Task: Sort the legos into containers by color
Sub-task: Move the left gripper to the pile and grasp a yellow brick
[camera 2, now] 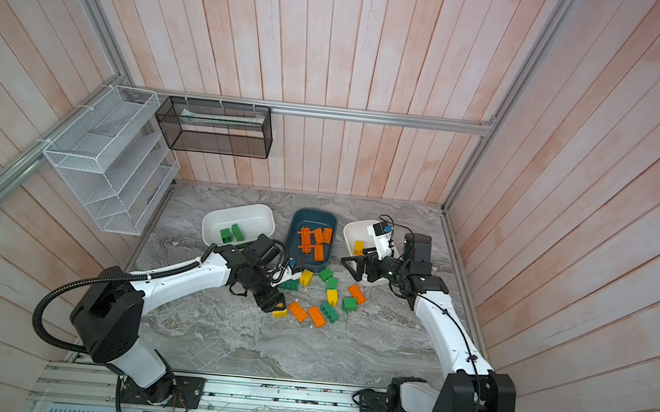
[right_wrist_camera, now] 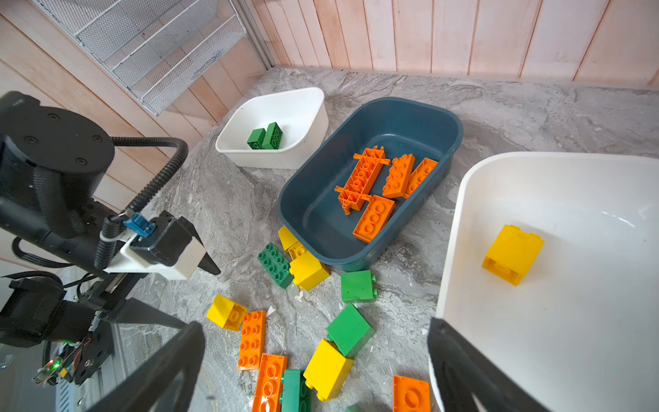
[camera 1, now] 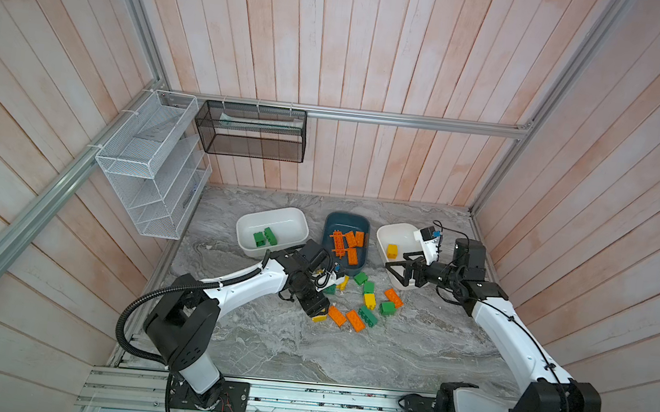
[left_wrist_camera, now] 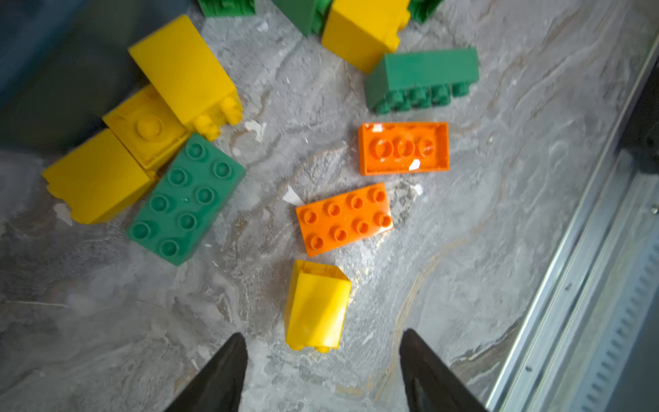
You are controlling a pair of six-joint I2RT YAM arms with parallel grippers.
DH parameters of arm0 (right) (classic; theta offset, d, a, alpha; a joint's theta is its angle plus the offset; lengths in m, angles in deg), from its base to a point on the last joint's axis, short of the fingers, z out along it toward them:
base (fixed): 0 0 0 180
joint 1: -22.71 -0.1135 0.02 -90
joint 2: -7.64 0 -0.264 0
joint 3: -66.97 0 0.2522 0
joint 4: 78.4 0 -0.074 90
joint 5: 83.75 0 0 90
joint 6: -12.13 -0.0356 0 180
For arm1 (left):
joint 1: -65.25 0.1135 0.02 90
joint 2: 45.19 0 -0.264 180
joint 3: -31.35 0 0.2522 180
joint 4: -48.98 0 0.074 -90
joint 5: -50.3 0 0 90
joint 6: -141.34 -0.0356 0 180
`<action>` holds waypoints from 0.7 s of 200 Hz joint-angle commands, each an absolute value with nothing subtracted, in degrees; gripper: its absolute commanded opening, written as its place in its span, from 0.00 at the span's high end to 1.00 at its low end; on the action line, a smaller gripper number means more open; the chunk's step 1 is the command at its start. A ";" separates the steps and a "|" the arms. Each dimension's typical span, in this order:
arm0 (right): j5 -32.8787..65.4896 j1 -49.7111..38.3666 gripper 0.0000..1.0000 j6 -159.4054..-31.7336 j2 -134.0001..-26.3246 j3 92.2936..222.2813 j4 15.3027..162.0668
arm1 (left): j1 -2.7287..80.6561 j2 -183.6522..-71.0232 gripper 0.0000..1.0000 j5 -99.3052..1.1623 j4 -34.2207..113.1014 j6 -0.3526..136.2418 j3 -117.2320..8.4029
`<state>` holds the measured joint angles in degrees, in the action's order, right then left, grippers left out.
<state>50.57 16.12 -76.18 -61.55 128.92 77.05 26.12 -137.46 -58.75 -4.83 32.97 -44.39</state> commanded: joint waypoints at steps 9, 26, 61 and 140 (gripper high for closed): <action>51.54 16.29 0.02 -75.61 -60.08 127.84 75.67 | 25.81 -136.41 0.28 -59.49 -0.69 25.34 -41.07; 51.31 16.27 0.02 -75.33 -59.90 127.84 75.27 | 25.62 -137.88 0.27 -58.68 0.00 24.33 -40.46; 51.25 16.29 0.02 -75.24 -60.04 127.84 75.18 | 25.00 -140.62 0.28 -56.51 2.62 22.67 -39.73; 51.07 16.32 0.02 -74.93 -60.27 127.76 74.95 | 23.51 -143.98 0.65 -55.18 3.87 21.20 -39.35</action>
